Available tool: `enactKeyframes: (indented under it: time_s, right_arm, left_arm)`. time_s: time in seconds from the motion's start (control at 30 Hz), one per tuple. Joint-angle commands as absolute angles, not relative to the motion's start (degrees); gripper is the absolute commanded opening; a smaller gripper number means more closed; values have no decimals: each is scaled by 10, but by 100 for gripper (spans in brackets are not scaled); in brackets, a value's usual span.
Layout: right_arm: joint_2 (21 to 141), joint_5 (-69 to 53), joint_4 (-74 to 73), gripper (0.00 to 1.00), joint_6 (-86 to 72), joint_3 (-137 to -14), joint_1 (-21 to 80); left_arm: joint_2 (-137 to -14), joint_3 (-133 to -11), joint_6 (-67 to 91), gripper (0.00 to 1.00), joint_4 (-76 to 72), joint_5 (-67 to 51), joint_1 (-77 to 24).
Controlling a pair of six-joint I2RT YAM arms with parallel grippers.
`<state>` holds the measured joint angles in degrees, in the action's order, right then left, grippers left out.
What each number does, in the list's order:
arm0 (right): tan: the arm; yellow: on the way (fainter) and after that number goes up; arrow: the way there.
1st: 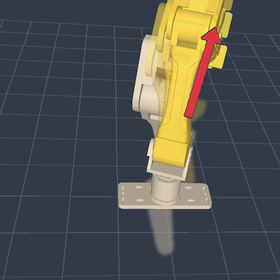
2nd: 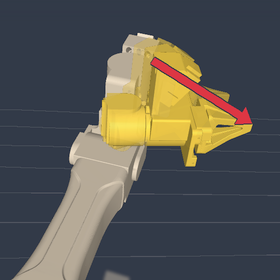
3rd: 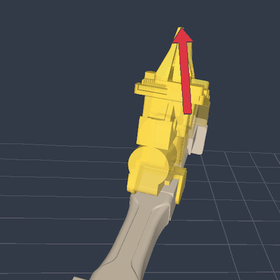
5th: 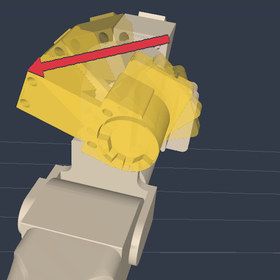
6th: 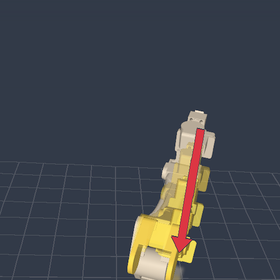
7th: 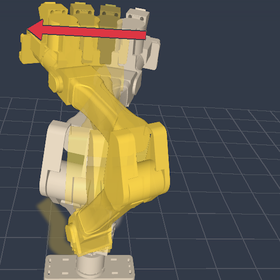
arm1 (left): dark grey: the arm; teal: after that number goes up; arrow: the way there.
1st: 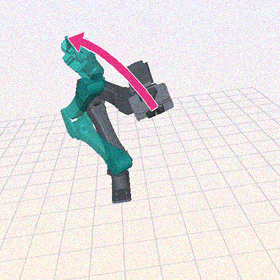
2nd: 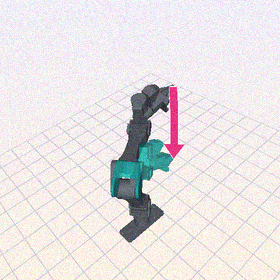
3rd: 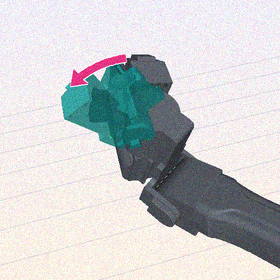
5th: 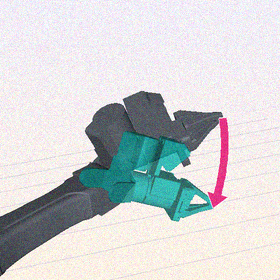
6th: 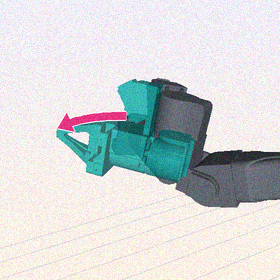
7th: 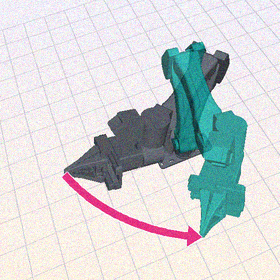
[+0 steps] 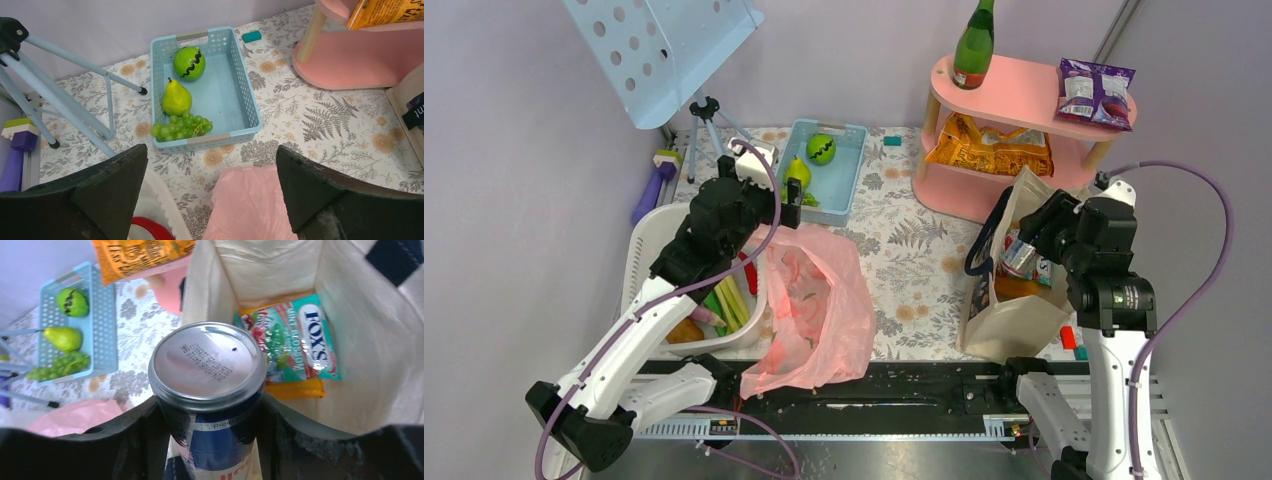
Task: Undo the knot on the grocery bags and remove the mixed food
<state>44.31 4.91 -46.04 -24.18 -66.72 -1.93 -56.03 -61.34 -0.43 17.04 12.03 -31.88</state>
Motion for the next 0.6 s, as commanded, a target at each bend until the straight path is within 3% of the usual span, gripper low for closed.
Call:
enactKeyframes:
  time_s: [0.0, 0.17, 0.3, 0.57]
  right_arm:
    - [436, -56, -408, 0, -232, -713, -20]
    - [427, -169, -332, 0, -222, -709, -19]
    - [419, -232, -214, 0, -255, -670, -4]
    - [515, -156, -77, 0, -268, -694, 225]
  left_arm:
    - [-562, -621, -2, 99, 141, 81, -320]
    - [-564, -623, 37, 99, 131, 8, -320]
    - [-571, -632, 86, 99, 107, -114, -321]
    - [-607, -642, 269, 99, -36, -329, -338]
